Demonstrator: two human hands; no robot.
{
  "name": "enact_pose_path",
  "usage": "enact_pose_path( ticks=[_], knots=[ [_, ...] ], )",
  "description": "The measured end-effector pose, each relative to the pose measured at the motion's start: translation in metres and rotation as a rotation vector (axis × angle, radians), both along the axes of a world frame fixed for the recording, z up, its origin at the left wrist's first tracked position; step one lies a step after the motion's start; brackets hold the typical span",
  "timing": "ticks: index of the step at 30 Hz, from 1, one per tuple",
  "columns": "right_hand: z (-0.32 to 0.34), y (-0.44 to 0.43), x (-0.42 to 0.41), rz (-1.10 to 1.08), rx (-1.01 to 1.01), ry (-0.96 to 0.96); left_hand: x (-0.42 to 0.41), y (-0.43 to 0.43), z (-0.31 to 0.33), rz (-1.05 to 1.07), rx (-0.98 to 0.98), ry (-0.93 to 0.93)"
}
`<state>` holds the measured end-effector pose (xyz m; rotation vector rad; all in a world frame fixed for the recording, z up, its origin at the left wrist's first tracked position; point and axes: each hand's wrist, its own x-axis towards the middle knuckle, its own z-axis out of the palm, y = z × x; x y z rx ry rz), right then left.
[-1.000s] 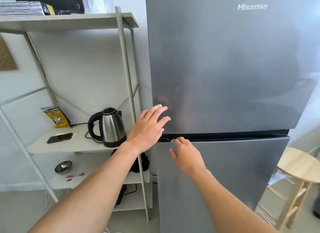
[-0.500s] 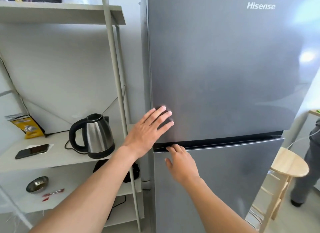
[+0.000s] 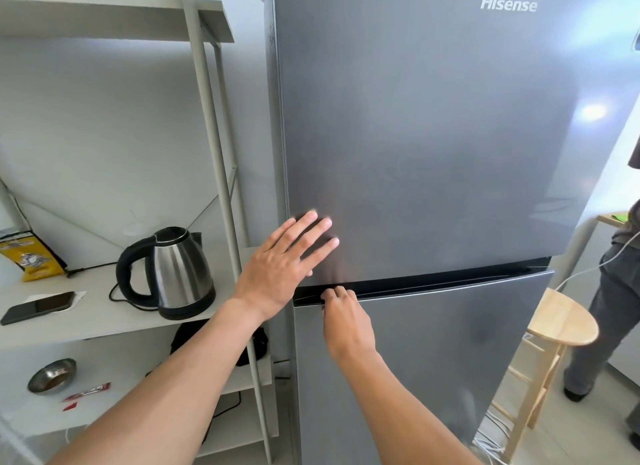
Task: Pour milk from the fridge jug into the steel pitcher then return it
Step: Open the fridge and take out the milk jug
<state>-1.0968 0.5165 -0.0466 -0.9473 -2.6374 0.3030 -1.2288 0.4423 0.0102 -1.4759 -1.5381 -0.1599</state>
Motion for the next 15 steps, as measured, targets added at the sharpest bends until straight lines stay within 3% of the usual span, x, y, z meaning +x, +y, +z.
enact_pose_path(
  ticks=[15],
  knots=[
    [0.0063, 0.0032, 0.0031, 0.036, -0.011, 0.012, -0.0075, 0.0003, 0.0057, -0.029, -0.022, -0.014]
  ],
)
